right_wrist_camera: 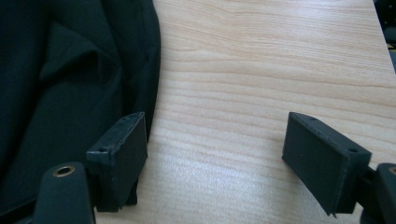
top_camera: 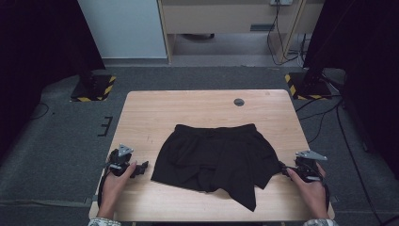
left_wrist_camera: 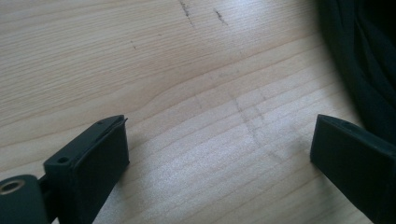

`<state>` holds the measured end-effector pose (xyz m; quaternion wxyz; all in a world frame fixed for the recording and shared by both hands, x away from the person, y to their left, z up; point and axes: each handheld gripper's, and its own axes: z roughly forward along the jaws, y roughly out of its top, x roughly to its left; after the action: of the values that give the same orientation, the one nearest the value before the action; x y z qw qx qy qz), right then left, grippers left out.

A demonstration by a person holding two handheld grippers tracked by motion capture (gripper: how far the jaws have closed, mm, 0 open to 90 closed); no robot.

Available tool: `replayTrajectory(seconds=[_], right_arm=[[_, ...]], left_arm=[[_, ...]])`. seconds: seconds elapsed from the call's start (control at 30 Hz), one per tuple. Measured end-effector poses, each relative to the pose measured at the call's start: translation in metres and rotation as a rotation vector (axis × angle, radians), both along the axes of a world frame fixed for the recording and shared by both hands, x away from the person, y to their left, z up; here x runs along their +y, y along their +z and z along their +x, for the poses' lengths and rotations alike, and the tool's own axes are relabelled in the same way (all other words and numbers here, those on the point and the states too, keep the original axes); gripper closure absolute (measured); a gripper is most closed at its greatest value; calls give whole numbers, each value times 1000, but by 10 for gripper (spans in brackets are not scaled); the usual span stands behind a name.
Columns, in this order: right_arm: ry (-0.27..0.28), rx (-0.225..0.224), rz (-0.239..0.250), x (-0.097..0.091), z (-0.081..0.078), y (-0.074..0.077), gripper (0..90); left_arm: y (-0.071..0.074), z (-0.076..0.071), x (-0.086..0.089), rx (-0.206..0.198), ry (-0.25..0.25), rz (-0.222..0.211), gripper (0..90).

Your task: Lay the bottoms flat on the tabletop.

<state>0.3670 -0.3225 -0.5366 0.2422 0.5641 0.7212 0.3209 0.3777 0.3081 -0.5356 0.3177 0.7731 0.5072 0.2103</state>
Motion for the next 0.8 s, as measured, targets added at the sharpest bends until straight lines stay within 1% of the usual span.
replayTrajectory(seconds=[0.17, 0.2, 0.27, 0.3, 0.33, 0.37, 0.4, 0.43, 0.47, 0.5, 0.57, 0.6, 0.63, 0.67, 0.7, 0.73, 0.77, 0.8], right_arm=[[-17, -5, -3, 1, 3, 0, 231], [-44, -1, -13, 2, 3, 1, 257], [-52, 1, -18, 2, 3, 2, 308], [-54, -9, -23, 3, 3, 4, 322], [-33, -33, -14, 6, 3, 7, 367], [-33, -33, -14, 6, 3, 7, 367], [2, -54, 3, 9, 3, 10, 422], [2, -54, 3, 9, 3, 10, 422], [45, -70, 26, 15, 2, 14, 443], [45, -70, 26, 15, 2, 14, 443], [90, -78, 52, 22, 2, 15, 445], [126, -76, 74, 29, 3, 15, 428], [126, -76, 74, 29, 3, 15, 428], [139, -79, 80, 33, 4, 14, 416], [147, -73, 83, 36, 6, 13, 404], [152, -65, 79, 39, 8, 12, 398], [153, -55, 72, 42, 9, 10, 399], [173, -24, 41, 46, 12, 6, 418]], left_arm=[[0, 0, -1, -6, 1, 4, 48], [0, 1, -1, -9, -2, 3, 47], [0, 3, -1, -12, -1, 4, 50], [0, 4, -1, -17, 0, 3, 61], [1, 4, -2, -17, -3, 3, 68], [3, 5, -4, -19, -7, 5, 68], [8, 6, -10, -33, -14, -3, 75], [8, 6, -10, -33, -14, -3, 80], [10, 6, -14, -36, -19, -20, 82], [12, 5, -19, -36, -33, -36, 82], [14, 3, -30, -34, -79, -27, 95], [14, 3, -40, -29, -113, -15, 117], [14, 3, -40, -29, -113, -15, 145], [13, 4, -43, -21, -124, -24, 145], [12, 5, -47, -12, -136, -42, 175], [10, 5, -50, -2, -146, -54, 191], [9, 6, -53, 6, -160, -49, 217], [8, 5, -55, 6, -173, -43, 276]])
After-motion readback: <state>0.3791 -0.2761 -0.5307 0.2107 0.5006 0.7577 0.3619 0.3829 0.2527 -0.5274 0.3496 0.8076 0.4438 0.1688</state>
